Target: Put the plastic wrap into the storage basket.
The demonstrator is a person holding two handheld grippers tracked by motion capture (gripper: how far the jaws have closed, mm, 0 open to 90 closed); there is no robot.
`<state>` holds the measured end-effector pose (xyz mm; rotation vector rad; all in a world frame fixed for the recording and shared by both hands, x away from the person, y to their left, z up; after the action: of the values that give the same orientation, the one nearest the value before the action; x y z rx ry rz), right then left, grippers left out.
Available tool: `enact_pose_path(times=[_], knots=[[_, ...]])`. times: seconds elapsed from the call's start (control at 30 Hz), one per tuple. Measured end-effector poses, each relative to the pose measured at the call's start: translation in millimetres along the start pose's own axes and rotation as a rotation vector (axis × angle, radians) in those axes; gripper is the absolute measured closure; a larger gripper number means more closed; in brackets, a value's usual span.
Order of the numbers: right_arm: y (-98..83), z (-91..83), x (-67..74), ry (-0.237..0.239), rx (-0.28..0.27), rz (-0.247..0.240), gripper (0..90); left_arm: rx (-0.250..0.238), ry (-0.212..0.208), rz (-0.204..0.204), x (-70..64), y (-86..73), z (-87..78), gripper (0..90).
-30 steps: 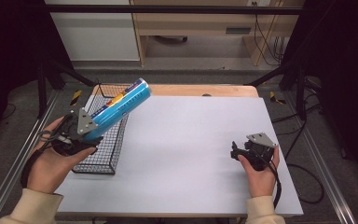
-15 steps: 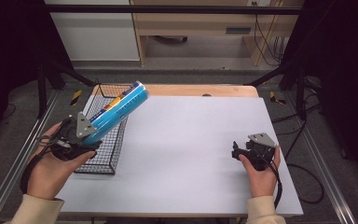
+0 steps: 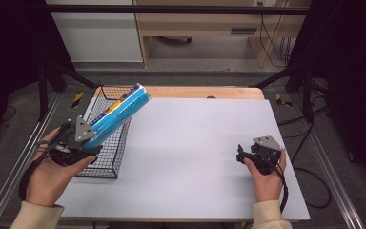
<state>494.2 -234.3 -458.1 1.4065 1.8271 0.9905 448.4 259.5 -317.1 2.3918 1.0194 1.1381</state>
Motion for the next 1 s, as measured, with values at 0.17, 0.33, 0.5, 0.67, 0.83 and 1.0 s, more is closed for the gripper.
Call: enact_pose_path(times=[0.17, 0.33, 0.5, 0.67, 0.83, 1.0], knots=[[0.0, 0.0, 0.9, 0.003, 0.001, -0.003, 6.6, 0.011, -0.003, -0.022, -0.8, -2.5, 0.3, 31.7], [-0.2, -0.1, 0.0, 0.002, 0.002, 0.0, 6.6, 0.024, -0.002, -0.036, -0.2, -4.5, 2.4, 31.7], [-0.2, 0.1, 0.1, 0.002, 0.002, 0.0, 6.6, 0.041, -0.002, -0.048, 0.3, -7.0, 4.6, 31.7], [-0.2, 0.1, 0.4, 0.004, 0.005, -0.004, 6.6, 0.057, 0.005, -0.05, 0.3, -9.0, 4.7, 31.7], [-0.3, 0.0, -0.2, 0.005, 0.002, 0.0, 6.6, 0.067, 0.004, -0.057, 0.8, -10.4, 5.8, 31.7], [0.0, -0.3, -0.1, 0.012, -0.001, 0.002, 6.4, 0.079, 0.0, -0.061, 0.5, -11.8, 7.5, 31.7]])
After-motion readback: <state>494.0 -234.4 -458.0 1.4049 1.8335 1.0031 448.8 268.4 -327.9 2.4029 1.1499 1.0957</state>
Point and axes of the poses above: each handheld gripper's, and its own axes: z roughly forward along the jaws, y roughly out of its top, x roughly to its left, the point moved 3 cm from there along z, roughly forward along the jaws, and after that the axes turned 10 degrees about y, right-handed, at the moved point
